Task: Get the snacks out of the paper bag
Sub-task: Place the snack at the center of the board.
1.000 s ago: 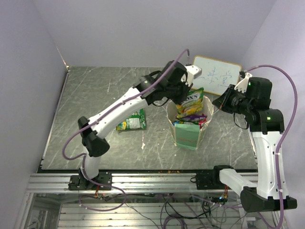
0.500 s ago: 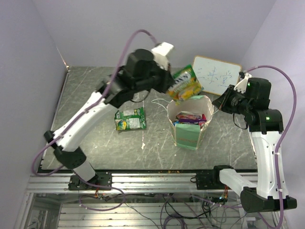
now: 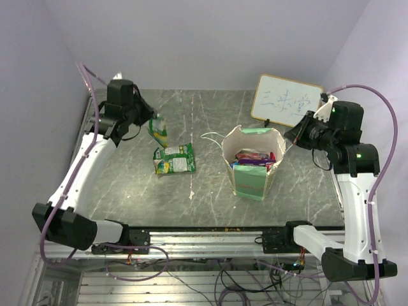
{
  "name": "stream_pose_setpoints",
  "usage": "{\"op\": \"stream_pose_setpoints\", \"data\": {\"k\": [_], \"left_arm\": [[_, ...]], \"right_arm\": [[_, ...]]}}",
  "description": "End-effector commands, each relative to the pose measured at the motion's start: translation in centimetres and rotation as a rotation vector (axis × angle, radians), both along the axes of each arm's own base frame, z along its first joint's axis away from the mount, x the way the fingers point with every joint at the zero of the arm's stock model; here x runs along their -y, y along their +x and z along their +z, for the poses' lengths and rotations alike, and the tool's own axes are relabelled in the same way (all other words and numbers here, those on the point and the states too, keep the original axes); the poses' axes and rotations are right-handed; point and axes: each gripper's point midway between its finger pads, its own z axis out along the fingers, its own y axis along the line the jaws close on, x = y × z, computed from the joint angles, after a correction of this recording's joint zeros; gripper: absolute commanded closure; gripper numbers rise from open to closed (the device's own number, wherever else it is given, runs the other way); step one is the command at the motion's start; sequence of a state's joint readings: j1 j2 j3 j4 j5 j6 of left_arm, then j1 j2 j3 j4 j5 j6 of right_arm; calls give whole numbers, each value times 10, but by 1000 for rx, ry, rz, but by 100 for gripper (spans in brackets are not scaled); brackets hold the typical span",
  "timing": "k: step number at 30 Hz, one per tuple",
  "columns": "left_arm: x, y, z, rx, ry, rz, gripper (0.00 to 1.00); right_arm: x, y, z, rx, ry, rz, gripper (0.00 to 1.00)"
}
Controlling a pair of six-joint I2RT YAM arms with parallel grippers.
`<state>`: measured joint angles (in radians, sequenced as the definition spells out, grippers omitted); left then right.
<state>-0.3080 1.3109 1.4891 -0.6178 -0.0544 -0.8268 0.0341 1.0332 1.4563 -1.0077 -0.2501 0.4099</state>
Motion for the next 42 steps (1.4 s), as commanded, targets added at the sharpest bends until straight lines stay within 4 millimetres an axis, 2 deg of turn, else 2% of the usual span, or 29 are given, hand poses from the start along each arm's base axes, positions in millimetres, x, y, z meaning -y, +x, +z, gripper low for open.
{"op": "stream_pose_setpoints", "data": {"k": [1, 7, 9, 12, 17, 19, 23, 28, 31, 35, 37, 42], "left_arm": [[10, 3, -39, -94, -219, -27, 93], [45, 8, -89, -175, -413, -139, 93], [57, 11, -102, -200, -495, -171, 93], [70, 20, -108, -217, -524, -191, 93], [70, 25, -130, -222, -516, -175, 93], [70, 22, -146, -228, -524, -183, 93], [55, -2, -196, -347, -486, -142, 93], [22, -23, -237, -416, -365, -79, 93], [11, -31, -257, -473, -287, -81, 93], [-1, -35, -277, -549, -193, -68, 90], [-9, -33, -280, -571, -133, -59, 87], [-14, -38, -284, -616, -88, -70, 72]], "right_arm": [[0, -3, 17, 50, 10, -9, 100], [-1, -8, 9, 31, 17, -8, 100], [0, -7, 9, 36, 15, -15, 100], [0, -5, 12, 43, 21, -23, 100], [-1, -5, 10, 30, 27, -18, 100], [-1, -7, 7, 21, 22, -14, 100], [1, -6, 7, 17, 0, -10, 100], [13, -2, 16, 31, -64, -42, 100], [27, 1, 19, 43, -141, -82, 100], [43, 8, 27, 91, -261, -86, 100], [53, 10, 36, 122, -337, -91, 100], [76, 16, 60, 189, -553, -105, 100]]}}
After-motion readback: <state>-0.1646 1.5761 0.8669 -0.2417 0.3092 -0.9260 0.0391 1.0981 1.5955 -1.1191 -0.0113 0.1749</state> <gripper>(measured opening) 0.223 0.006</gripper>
